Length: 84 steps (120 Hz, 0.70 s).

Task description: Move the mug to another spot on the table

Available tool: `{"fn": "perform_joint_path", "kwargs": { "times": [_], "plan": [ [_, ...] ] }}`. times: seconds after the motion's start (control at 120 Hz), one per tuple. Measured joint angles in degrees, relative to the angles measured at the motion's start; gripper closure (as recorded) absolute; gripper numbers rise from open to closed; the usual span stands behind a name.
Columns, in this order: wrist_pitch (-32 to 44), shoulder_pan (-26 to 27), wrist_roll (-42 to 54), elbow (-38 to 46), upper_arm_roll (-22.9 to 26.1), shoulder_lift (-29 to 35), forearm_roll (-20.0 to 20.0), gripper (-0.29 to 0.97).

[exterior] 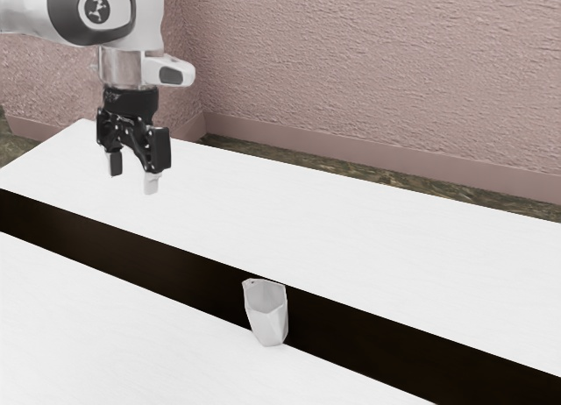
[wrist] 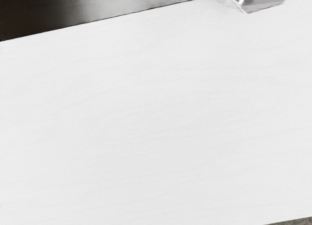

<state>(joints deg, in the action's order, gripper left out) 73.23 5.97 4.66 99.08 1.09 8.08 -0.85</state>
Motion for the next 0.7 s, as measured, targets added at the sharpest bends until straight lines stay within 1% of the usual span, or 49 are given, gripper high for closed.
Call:
{"fn": "perform_joint_path", "kwargs": {
  "times": [0.158, 0.25, 0.417, 0.467, 0.608, 0.7],
  "plan": [
    [9.36, -0.19, 0.12, 0.33, 1.20, -1.80, -0.56, 0.00],
    [12.70, 0.14, 0.07, 1.74, 1.50, -3.05, -0.41, 0.00],
    [17.00, 0.02, -0.39, 3.68, 1.53, -3.01, -0.14, 0.00],
    [18.79, -0.01, -0.53, 7.34, 1.49, -2.26, 0.48, 0.00],
    [27.23, 0.01, -0.68, 22.57, 1.61, 1.04, 3.06, 0.00],
    [33.49, 0.03, 0.10, 29.41, 1.54, 1.67, 4.06, 0.00]
  ]
}}
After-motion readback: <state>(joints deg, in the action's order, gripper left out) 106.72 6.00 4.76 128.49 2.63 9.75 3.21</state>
